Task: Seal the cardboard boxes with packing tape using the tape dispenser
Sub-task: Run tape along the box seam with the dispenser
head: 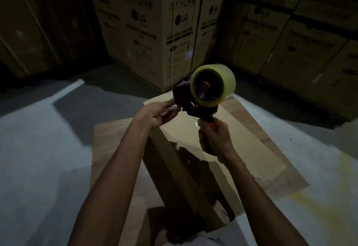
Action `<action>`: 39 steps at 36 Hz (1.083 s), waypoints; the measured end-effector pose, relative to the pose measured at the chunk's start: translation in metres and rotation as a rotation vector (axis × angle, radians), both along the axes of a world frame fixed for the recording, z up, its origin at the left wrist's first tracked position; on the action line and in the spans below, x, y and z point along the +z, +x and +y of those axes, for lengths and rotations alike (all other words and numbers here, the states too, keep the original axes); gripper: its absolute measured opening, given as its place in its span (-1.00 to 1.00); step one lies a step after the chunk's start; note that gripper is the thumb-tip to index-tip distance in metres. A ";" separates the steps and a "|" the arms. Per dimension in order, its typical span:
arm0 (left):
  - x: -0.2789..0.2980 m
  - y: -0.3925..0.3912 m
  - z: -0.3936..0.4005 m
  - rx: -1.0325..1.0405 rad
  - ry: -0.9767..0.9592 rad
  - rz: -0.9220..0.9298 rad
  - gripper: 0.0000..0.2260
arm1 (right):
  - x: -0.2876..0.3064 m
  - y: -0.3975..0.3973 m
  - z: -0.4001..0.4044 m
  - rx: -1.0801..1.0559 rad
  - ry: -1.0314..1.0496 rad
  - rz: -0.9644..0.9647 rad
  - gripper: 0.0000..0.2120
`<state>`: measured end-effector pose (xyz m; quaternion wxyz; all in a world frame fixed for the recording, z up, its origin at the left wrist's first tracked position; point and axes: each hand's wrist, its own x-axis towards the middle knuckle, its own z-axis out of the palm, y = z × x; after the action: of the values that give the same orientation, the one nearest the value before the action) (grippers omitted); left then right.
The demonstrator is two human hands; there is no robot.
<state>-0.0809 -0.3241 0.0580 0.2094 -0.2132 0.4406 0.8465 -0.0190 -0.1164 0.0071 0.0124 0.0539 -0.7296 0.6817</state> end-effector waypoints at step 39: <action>-0.061 -0.222 -0.022 0.022 -1.290 0.307 -0.87 | -0.033 -0.122 0.002 -0.083 0.289 -0.207 -0.65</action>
<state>-0.3031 -0.3460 -0.0032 -0.0342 -0.1774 0.8817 0.4359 -0.1408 -0.1146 -0.0257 -0.0425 -0.0456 -0.8188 0.5707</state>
